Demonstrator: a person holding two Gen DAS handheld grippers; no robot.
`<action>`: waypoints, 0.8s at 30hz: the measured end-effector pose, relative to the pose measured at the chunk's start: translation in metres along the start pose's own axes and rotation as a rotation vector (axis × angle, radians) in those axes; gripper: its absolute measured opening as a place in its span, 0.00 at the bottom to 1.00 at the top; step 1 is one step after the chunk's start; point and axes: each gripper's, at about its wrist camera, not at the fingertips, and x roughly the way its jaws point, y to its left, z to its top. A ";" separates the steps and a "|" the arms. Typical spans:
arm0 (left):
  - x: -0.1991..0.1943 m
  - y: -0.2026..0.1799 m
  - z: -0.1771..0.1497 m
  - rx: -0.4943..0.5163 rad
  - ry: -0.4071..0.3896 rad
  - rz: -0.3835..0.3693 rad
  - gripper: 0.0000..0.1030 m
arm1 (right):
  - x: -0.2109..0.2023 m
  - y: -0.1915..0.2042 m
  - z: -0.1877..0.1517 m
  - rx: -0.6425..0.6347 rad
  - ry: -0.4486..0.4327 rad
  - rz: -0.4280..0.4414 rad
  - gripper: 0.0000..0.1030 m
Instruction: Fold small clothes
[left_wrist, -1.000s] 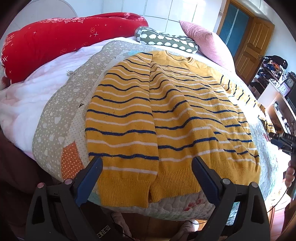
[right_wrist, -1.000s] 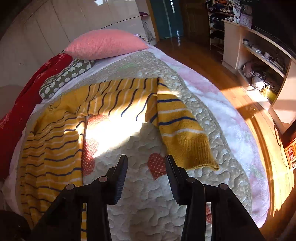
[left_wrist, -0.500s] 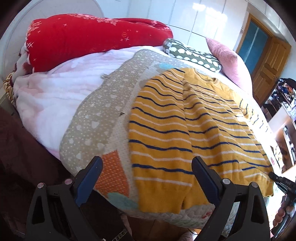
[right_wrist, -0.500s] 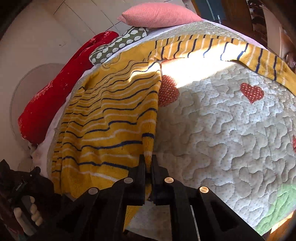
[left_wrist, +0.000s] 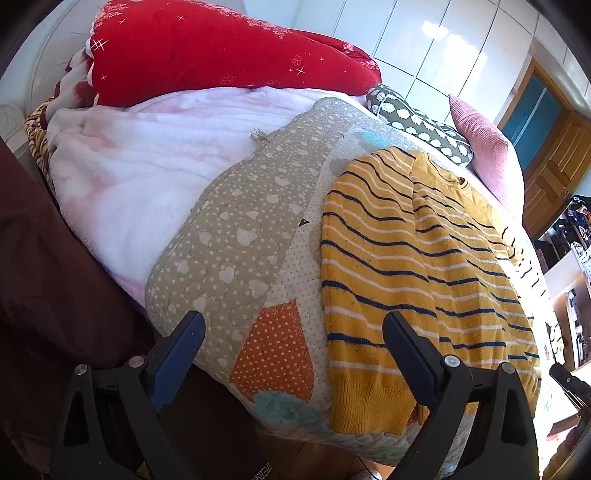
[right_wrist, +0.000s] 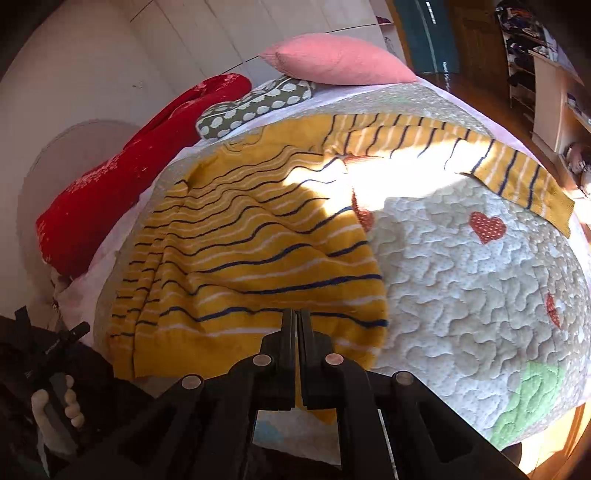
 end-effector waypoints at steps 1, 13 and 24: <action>-0.002 0.002 0.000 0.003 -0.006 0.005 0.94 | 0.015 0.021 0.000 -0.036 0.032 0.048 0.05; -0.016 0.030 -0.001 -0.034 -0.039 -0.030 0.94 | 0.171 0.156 -0.008 -0.221 0.281 0.143 0.20; -0.016 0.028 -0.003 -0.025 -0.034 -0.032 0.94 | 0.151 0.200 0.018 -0.350 0.214 0.184 0.06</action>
